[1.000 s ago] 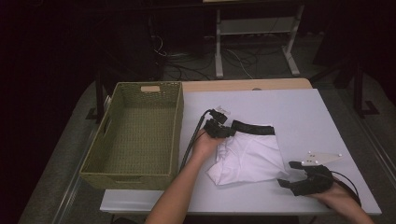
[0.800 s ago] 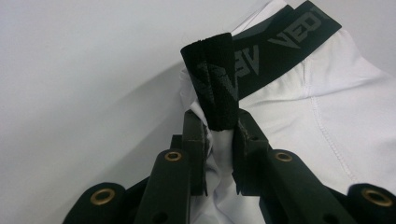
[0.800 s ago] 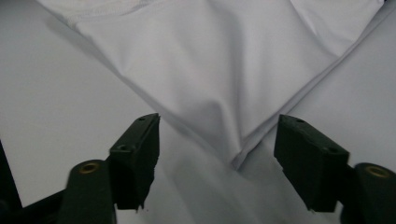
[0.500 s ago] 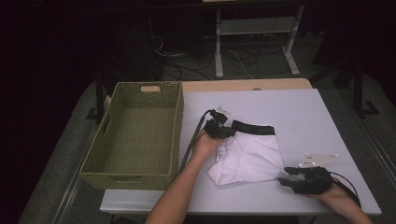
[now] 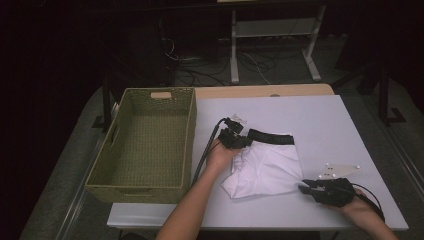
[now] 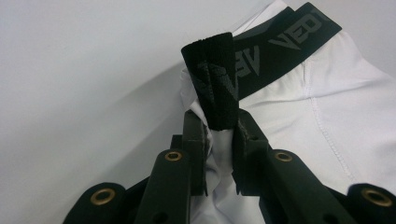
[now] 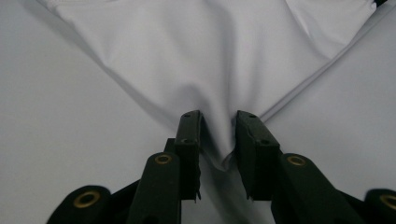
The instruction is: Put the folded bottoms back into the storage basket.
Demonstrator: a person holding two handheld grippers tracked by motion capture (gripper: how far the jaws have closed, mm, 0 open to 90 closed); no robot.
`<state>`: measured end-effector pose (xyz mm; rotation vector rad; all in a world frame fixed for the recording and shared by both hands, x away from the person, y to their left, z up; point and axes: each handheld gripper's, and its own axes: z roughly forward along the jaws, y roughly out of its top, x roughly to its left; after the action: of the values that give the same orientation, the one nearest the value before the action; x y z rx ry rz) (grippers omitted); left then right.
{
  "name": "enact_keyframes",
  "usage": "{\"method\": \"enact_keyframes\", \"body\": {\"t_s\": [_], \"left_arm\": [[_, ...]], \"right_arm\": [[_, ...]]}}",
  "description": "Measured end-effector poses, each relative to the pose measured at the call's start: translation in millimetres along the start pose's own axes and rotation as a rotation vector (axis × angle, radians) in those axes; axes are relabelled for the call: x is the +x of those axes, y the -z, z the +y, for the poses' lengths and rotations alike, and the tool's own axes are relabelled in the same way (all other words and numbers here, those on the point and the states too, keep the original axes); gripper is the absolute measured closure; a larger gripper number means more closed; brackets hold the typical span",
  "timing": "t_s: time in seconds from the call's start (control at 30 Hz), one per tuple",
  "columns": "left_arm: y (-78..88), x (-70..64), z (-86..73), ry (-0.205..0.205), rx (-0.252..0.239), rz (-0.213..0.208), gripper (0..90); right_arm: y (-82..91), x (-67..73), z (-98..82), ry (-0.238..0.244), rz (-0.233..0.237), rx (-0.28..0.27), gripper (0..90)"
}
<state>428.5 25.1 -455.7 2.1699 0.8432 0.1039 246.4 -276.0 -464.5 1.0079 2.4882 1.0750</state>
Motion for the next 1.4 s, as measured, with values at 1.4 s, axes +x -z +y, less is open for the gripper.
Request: {"method": "enact_keyframes", "body": {"t_s": [1.4], "left_arm": [[15.5,-9.4,10.8,-0.038,-0.066,-0.053,79.3]], "right_arm": [[10.3,-3.2,18.2,-0.004,0.068,-0.1,84.7]]}}
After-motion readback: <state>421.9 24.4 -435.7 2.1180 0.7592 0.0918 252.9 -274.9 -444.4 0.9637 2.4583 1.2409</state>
